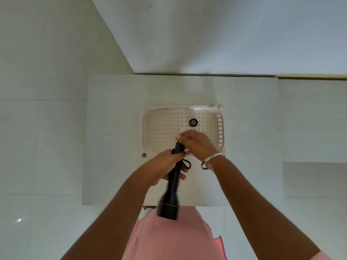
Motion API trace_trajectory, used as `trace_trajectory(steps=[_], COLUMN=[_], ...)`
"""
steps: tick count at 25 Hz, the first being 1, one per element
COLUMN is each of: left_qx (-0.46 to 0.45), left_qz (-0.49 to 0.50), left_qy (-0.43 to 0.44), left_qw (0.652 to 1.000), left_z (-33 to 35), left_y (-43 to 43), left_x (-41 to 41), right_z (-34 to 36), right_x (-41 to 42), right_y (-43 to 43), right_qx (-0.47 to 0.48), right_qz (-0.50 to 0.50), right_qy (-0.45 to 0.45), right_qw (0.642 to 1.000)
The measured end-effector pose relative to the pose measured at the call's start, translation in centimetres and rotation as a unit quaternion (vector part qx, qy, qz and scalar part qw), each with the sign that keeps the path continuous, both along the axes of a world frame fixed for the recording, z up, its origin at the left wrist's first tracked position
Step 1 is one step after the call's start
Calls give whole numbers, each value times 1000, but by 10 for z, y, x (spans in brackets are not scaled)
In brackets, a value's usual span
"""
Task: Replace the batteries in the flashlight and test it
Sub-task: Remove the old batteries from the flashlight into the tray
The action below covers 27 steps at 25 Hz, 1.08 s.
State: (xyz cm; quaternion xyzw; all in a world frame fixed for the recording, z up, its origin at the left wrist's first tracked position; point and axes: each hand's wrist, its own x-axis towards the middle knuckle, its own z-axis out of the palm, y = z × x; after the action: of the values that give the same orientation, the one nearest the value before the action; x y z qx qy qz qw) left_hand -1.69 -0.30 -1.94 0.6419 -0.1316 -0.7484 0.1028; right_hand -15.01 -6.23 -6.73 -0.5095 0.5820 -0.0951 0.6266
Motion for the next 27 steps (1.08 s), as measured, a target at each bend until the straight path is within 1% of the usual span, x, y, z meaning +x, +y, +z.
trace_trajectory(steps=[1,2,3,4,5,6,7,8,9,10,11,12,13,15,16,18,19,21,22,23,25,26,27], left_qx=[22,39,43,38,15,-37,-116,-203,-284,-349,-388,-425,-437,-463,-466,-372,-336,-373,-382,-370,-417,-434,-433], left_qz=[19,40,48,42,20,-36,-129,-208,-239,-217,-175,-134,-85,-30,-8,-38,-53,-39,-19,15,27,35,45], left_qy=[51,91,107,94,45,-37,-146,-237,-257,-222,-176,-150,-136,-156,-169,-168,-171,-185,-191,-184,-152,-145,-138], left_qw=[998,994,992,994,999,998,974,927,892,884,888,882,885,872,869,912,925,908,904,910,896,889,890], left_z=[6,12,15,19,21,21,18,16,13,9,11,7,4,-10,-16,-15,-13,-3,4,9,16,18,16], left_y=[-1,-3,-6,-9,-11,-12,-10,-7,-3,1,4,7,4,7,7,4,0,8,12,9,4,5,3], left_x=[-3,-5,-5,-4,-4,-2,2,5,7,6,2,-4,-9,-13,-10,4,8,6,4,5,6,6,6], right_z=[4,7,9,7,6,4,3,4,4,2,2,3,3,6,8,8,7,11,11,9,7,3,1], right_x=[0,-2,-4,-7,-11,-13,-16,-15,-13,-10,-6,-3,1,5,7,7,8,9,11,12,11,11,12], right_y=[4,6,7,6,4,2,1,1,-1,0,0,3,6,9,9,5,3,4,5,5,7,7,6], right_qx=[107,181,228,245,243,252,292,349,383,392,381,353,332,322,327,339,339,330,326,322,324,326,325], right_qz=[-29,-74,-121,-150,-175,-203,-246,-290,-307,-314,-326,-352,-379,-412,-414,-410,-403,-382,-379,-386,-403,-398,-389], right_qy=[-43,-81,-109,-112,-112,-127,-160,-199,-204,-184,-154,-133,-126,-168,-194,-235,-242,-222,-222,-232,-250,-255,-255], right_qw=[993,977,960,951,948,938,910,869,847,845,852,857,854,836,828,813,815,834,837,833,819,819,823])
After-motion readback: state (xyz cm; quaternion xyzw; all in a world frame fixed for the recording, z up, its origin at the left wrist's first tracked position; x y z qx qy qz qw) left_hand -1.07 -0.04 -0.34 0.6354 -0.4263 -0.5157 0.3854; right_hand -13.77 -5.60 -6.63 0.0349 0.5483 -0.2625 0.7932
